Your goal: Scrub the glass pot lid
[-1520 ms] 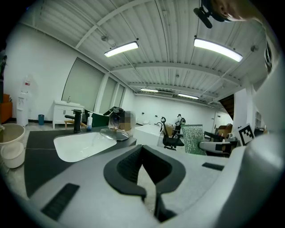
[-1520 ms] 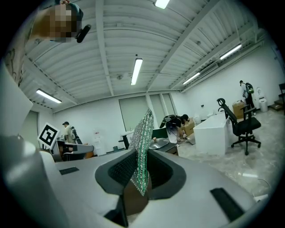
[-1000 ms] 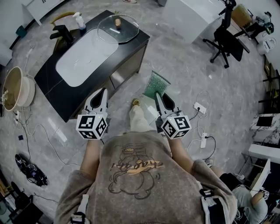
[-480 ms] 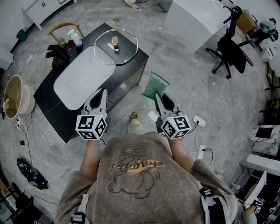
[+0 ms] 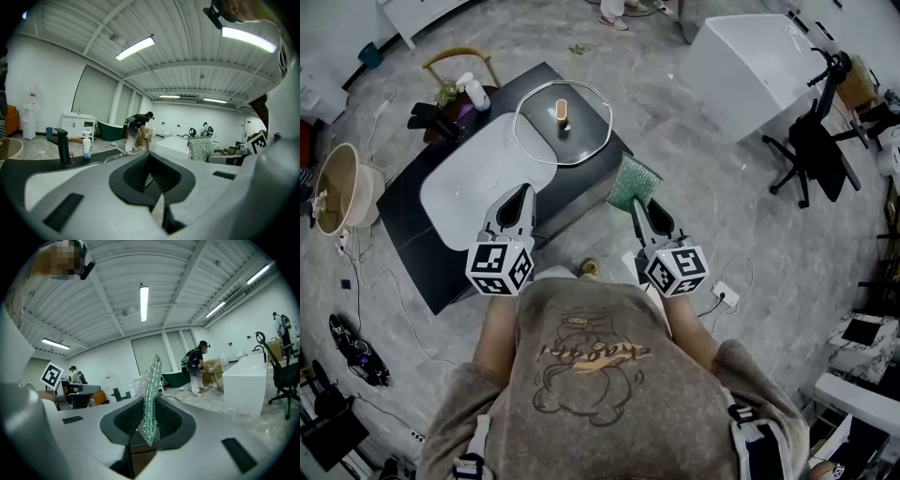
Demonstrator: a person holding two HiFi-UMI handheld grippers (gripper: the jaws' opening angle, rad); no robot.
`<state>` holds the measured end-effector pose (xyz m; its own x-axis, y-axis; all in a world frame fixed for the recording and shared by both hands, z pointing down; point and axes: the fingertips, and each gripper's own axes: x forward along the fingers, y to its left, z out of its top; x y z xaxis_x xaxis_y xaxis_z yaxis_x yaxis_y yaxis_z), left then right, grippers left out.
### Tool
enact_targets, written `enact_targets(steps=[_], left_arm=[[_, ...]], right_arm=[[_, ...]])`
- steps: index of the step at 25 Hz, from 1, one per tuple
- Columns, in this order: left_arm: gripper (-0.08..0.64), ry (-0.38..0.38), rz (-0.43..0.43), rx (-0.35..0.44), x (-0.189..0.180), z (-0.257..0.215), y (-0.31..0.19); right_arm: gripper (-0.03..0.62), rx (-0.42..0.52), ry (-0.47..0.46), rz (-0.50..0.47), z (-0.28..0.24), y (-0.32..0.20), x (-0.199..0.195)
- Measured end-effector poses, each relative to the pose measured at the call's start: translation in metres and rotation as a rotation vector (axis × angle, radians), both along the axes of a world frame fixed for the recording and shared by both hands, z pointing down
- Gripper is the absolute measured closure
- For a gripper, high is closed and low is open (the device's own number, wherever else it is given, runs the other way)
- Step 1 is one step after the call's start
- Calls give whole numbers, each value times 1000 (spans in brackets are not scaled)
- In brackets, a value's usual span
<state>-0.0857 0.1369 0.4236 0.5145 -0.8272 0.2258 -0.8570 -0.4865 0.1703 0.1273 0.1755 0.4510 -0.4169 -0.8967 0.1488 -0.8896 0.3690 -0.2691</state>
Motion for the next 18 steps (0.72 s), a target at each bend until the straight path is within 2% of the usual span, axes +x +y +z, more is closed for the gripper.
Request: enact_targets(steps=[9, 18], left_arm=[[551, -24, -39, -21, -12, 6, -22], [551, -9, -8, -35, -13, 9, -77]], right_arm=[[502, -27, -18, -20, 11, -35, -6], [502, -42, -16, -11, 13, -82, -15]])
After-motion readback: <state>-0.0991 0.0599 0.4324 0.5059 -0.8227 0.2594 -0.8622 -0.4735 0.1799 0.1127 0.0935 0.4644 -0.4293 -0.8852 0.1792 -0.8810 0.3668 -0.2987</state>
